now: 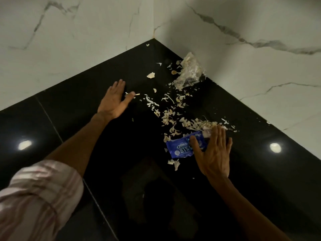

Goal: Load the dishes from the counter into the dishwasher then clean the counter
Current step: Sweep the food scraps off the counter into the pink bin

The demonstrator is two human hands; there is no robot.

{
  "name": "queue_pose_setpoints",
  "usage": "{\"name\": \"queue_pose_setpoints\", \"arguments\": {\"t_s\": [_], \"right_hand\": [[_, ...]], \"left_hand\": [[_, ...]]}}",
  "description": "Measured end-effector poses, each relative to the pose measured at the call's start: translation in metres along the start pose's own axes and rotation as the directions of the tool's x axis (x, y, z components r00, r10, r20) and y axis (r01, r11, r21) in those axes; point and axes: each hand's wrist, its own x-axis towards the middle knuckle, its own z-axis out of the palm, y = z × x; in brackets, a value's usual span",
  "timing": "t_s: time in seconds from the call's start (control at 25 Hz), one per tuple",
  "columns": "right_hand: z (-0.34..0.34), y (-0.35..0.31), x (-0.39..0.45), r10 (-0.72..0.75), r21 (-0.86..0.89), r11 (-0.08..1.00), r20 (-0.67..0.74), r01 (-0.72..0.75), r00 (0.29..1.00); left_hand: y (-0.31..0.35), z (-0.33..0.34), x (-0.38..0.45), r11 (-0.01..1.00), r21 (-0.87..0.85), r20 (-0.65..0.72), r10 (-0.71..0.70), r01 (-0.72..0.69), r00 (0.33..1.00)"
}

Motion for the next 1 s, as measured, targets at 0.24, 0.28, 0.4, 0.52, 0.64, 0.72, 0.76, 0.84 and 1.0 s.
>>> {"name": "queue_pose_setpoints", "arguments": {"t_s": [0.24,0.28,0.4,0.52,0.64,0.72,0.76,0.84,1.0], "right_hand": [[0.001,0.002,0.006,-0.004,0.014,1.0,0.0,0.004,1.0],[0.001,0.001,0.006,-0.003,0.018,1.0,-0.004,0.003,1.0],[0.001,0.001,0.005,-0.005,0.034,0.999,-0.021,0.006,1.0],[-0.001,0.002,0.006,0.004,0.05,0.999,-0.01,-0.003,1.0],[-0.002,0.001,0.005,0.003,0.057,0.998,0.003,-0.003,1.0],[-0.002,0.0,0.006,0.008,0.054,0.998,0.019,-0.009,1.0],[-0.002,0.0,0.006,0.013,0.048,0.999,0.027,-0.014,1.0],[-0.003,-0.001,0.005,0.014,0.033,0.999,0.033,-0.015,0.999],[-0.003,-0.002,0.005,0.014,0.015,1.0,0.029,-0.015,0.999]], "left_hand": [[0.071,0.035,-0.027,0.951,-0.09,0.108,0.304,-0.295,0.947],[0.081,0.04,-0.044,0.946,-0.104,0.127,0.317,-0.306,0.94],[0.109,0.058,-0.093,0.92,-0.225,0.181,0.362,-0.32,0.914],[0.113,0.066,-0.125,0.798,-0.563,-0.035,0.238,-0.216,0.971],[0.099,0.073,-0.171,0.796,-0.604,-0.161,-0.08,-0.035,0.984],[0.098,0.079,-0.207,0.913,-0.404,-0.12,-0.123,0.064,0.985],[0.099,0.085,-0.217,0.961,-0.257,-0.09,-0.13,0.103,0.987],[0.111,0.096,-0.208,0.986,-0.059,-0.06,-0.162,0.159,0.985],[0.153,0.108,-0.164,0.995,-0.039,-0.001,-0.087,0.087,0.996]]}}
